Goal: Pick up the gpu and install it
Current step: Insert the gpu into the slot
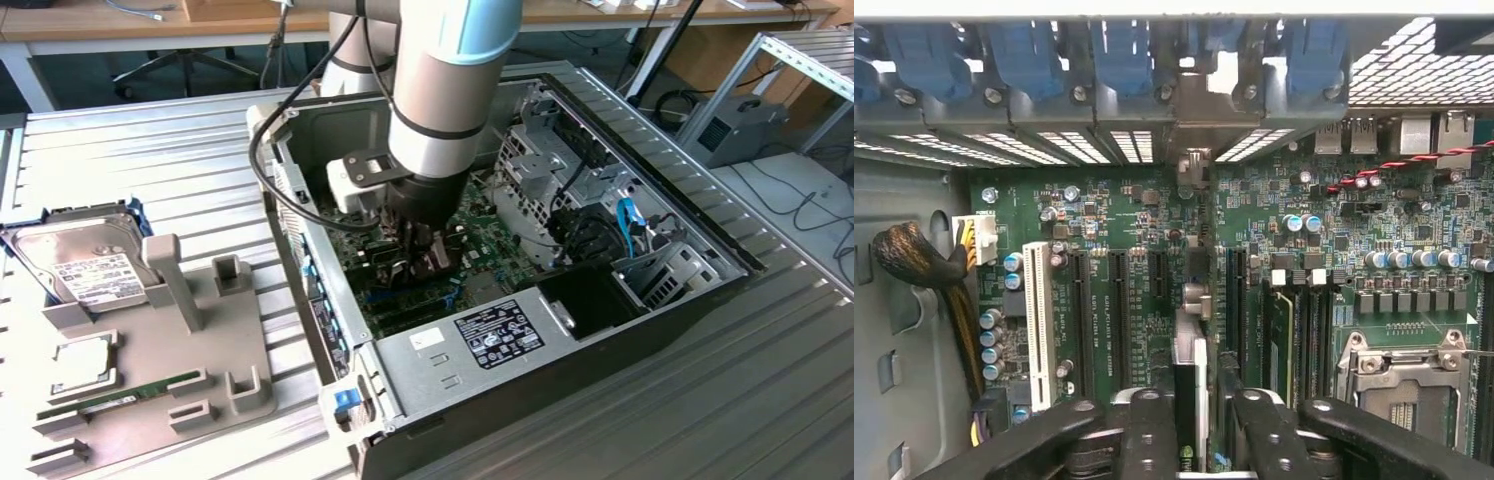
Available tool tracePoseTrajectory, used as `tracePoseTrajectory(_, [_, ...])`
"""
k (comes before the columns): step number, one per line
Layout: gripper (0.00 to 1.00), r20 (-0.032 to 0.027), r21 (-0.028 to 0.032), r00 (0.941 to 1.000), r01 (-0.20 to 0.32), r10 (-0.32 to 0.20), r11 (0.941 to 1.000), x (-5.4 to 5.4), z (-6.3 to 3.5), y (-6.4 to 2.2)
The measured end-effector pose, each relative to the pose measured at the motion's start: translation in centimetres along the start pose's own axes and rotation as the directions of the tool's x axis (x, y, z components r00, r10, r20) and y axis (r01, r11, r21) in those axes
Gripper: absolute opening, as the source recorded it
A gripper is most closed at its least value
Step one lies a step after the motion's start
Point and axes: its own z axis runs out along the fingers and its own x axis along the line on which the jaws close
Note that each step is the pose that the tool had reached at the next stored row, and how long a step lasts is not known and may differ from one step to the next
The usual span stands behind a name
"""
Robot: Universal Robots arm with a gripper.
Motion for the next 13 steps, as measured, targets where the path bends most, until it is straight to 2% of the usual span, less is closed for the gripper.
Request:
tracePoseTrajectory(1, [0.39,-0.0001,0.0,1.0,0.0,0.0,1.0,0.0,0.0,0.0])
tracePoseTrajectory(2, [0.39,-0.0001,0.0,1.0,0.0,0.0,1.0,0.0,0.0,0.0])
tracePoseTrajectory(3, [0.45,-0.0004,-0.0002,1.0,0.0,0.0,1.0,0.0,-0.01,0.0])
tracePoseTrajectory(6, [0.45,-0.0008,-0.0004,1.0,0.0,0.0,1.0,0.0,-0.17,0.0])
tracePoseTrajectory(7, [0.45,-0.0003,-0.0001,1.0,0.0,0.0,1.0,0.0,-0.56,-0.01])
tracePoseTrajectory(8, [0.45,-0.0012,-0.0002,1.0,0.0,0.0,1.0,-0.1,-1.52,-0.02])
tracePoseTrajectory(10, [0.45,-0.0021,-0.0001,1.0,0.0,0.0,1.0,-0.3,-2.77,-0.04])
tracePoseTrajectory(11, [0.45,-0.0029,-0.0002,1.0,0.0,0.0,1.0,-0.3,-3.15,-0.04])
tracePoseTrajectory(13, [0.45,-0.0026,-0.0012,1.0,0.0,0.0,1.0,-0.4,-3.26,-0.14])
